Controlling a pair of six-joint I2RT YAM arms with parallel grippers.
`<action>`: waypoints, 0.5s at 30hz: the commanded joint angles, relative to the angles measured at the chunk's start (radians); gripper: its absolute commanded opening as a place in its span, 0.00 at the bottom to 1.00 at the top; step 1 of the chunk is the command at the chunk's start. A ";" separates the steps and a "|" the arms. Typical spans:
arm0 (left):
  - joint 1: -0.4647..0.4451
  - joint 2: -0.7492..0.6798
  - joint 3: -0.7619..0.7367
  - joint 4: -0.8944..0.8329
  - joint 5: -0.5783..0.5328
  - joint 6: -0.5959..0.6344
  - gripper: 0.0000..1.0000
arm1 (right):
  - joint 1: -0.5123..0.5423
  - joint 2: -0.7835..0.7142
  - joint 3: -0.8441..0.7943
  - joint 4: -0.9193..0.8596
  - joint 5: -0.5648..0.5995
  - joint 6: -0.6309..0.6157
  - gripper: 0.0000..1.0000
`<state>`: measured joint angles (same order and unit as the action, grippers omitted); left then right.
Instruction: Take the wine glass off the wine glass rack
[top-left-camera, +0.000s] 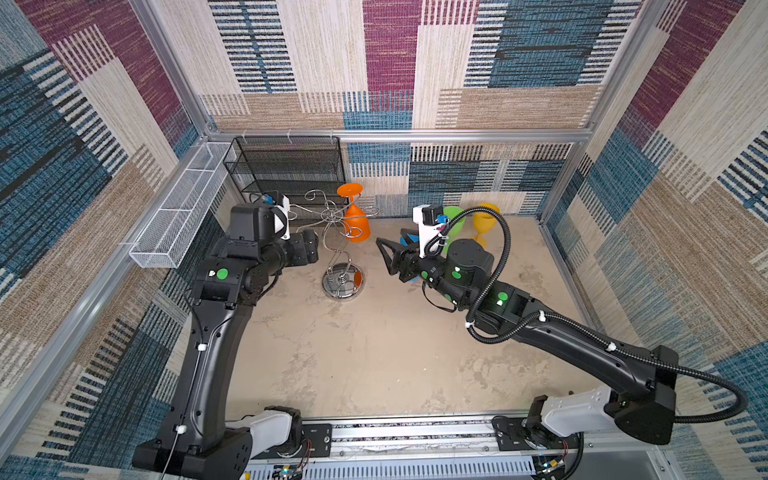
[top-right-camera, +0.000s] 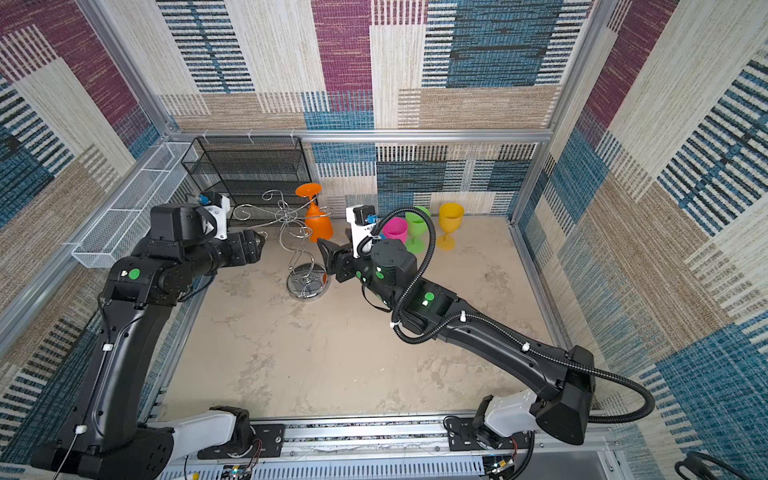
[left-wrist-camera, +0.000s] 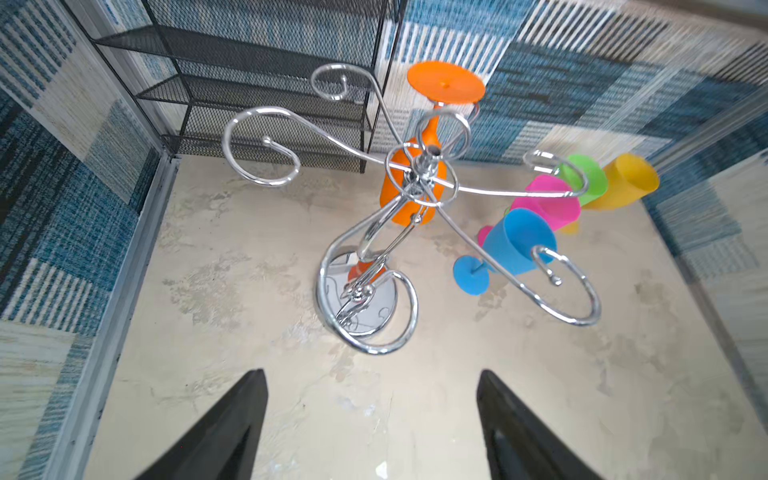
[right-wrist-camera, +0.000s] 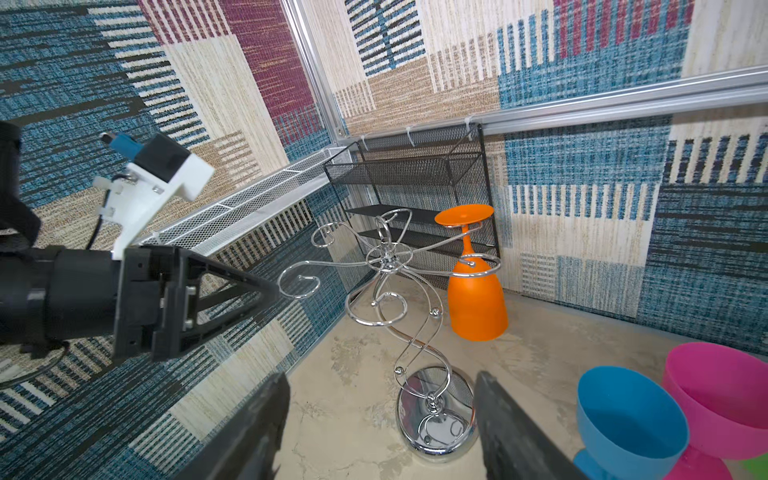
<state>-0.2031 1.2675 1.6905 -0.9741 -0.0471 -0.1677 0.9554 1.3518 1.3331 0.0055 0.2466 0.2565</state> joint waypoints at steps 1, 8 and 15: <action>-0.034 0.026 0.017 -0.020 -0.120 0.058 0.82 | -0.004 -0.018 -0.018 0.053 0.020 -0.010 0.72; -0.064 0.099 0.060 -0.027 -0.223 0.091 0.82 | -0.010 -0.034 -0.042 0.067 0.021 -0.020 0.72; -0.064 0.168 0.112 -0.041 -0.297 0.098 0.82 | -0.018 -0.050 -0.063 0.089 0.025 -0.028 0.73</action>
<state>-0.2684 1.4220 1.7828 -1.0111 -0.2897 -0.0940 0.9401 1.3094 1.2758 0.0399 0.2630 0.2344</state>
